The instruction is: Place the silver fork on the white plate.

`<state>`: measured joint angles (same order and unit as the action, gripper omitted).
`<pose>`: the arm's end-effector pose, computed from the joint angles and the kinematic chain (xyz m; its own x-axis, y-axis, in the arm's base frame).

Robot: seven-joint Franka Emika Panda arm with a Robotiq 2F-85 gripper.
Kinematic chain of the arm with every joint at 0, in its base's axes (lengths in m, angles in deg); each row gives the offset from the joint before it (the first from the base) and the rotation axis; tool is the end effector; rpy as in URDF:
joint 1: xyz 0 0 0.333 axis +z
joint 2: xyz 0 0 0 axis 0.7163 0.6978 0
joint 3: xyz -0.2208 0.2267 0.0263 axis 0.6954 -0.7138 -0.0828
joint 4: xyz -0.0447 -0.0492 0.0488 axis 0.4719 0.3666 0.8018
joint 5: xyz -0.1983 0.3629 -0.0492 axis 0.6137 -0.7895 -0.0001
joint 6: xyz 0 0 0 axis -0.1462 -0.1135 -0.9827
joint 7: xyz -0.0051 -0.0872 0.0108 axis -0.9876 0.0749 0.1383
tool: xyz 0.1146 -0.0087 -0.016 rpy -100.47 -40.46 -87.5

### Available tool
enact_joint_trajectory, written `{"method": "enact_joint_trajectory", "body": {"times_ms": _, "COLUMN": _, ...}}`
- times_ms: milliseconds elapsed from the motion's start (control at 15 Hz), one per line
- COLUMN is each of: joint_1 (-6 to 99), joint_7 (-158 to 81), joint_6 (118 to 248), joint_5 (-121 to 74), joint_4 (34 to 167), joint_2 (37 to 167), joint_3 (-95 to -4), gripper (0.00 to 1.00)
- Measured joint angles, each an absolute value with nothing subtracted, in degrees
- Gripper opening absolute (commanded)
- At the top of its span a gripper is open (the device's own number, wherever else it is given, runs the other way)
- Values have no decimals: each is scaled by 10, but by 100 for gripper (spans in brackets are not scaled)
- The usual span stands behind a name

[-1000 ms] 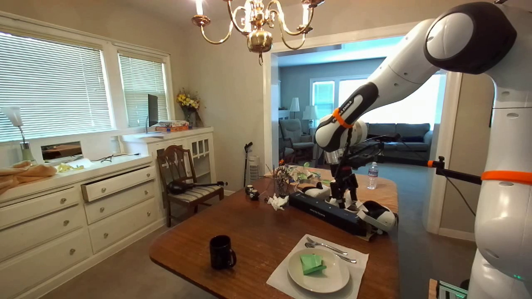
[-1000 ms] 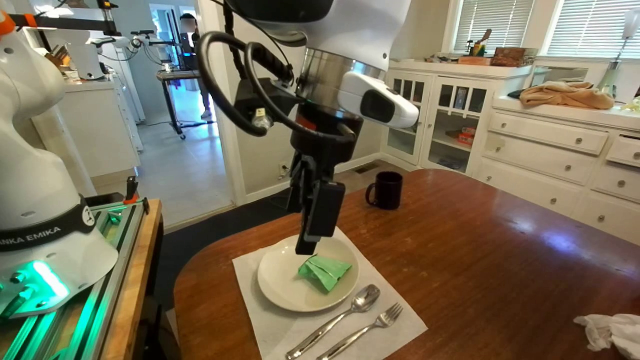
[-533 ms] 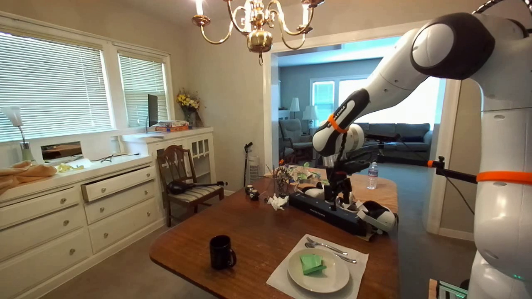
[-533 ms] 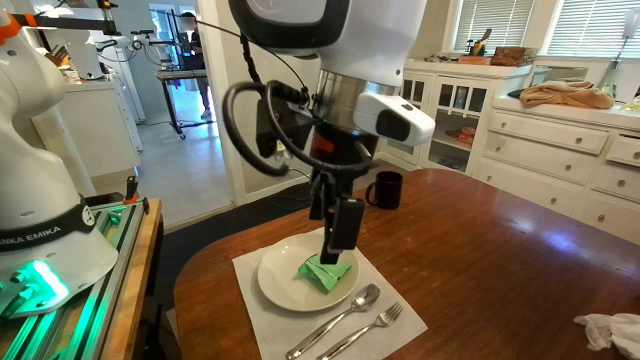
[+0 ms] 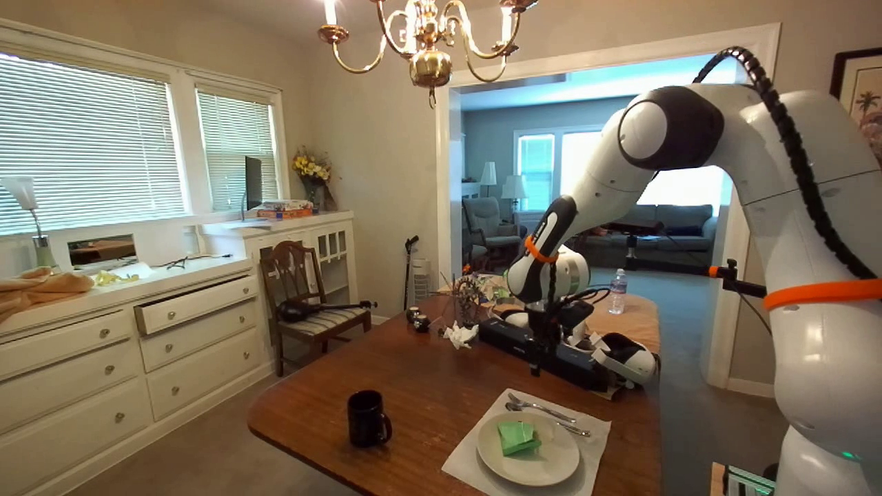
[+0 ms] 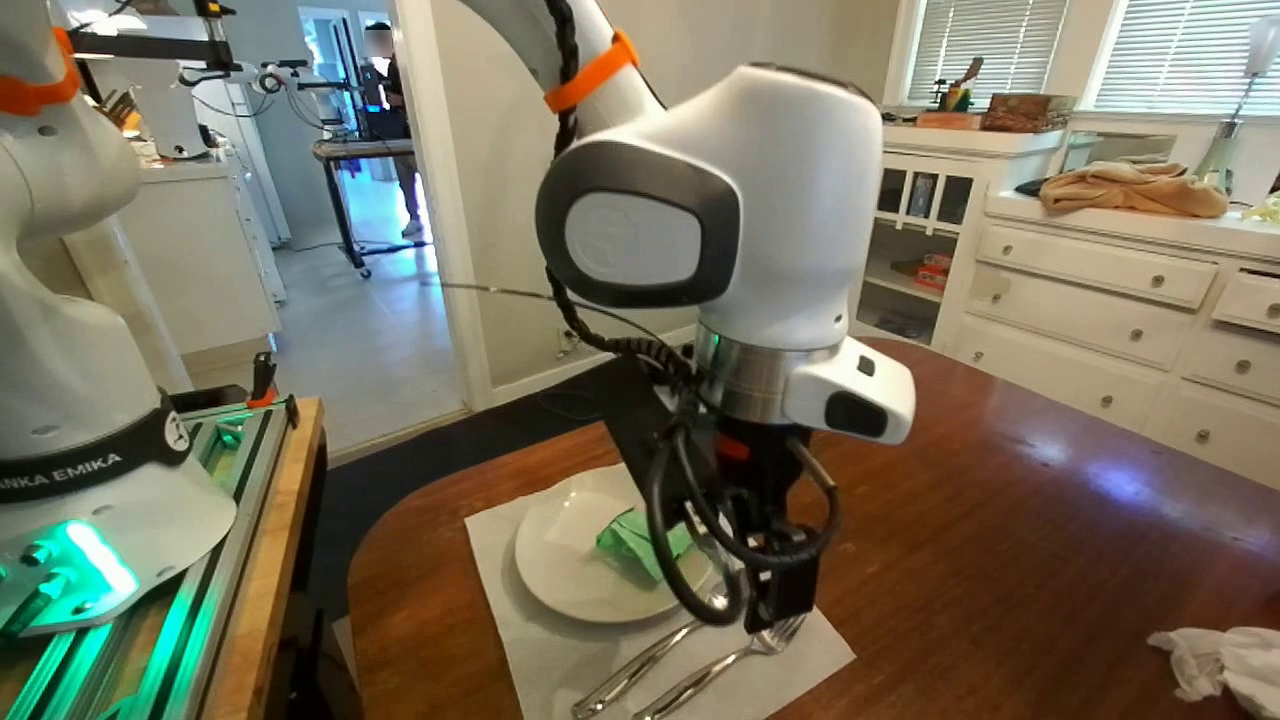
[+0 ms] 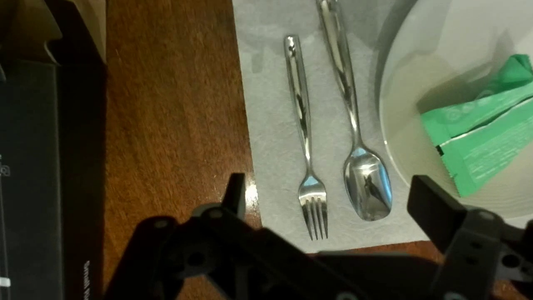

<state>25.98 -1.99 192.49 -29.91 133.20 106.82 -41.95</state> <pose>0.4846 -0.2995 0.1860 0.9981 -0.0362 -0.0496 -0.0356 -0.9993 0.0124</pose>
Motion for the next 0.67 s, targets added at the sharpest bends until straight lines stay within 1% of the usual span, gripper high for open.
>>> {"method": "enact_joint_trajectory", "body": {"times_ms": 333, "joint_1": 215, "joint_7": 66, "joint_6": 1938, "joint_5": -299, "joint_4": 1283, "joint_2": 1137, "joint_3": -457, "gripper": 100}}
{"method": "enact_joint_trajectory", "body": {"times_ms": 667, "joint_1": 186, "joint_7": 86, "joint_6": 1938, "joint_5": -299, "joint_4": 1246, "joint_2": 1176, "joint_3": -468, "gripper": 100}}
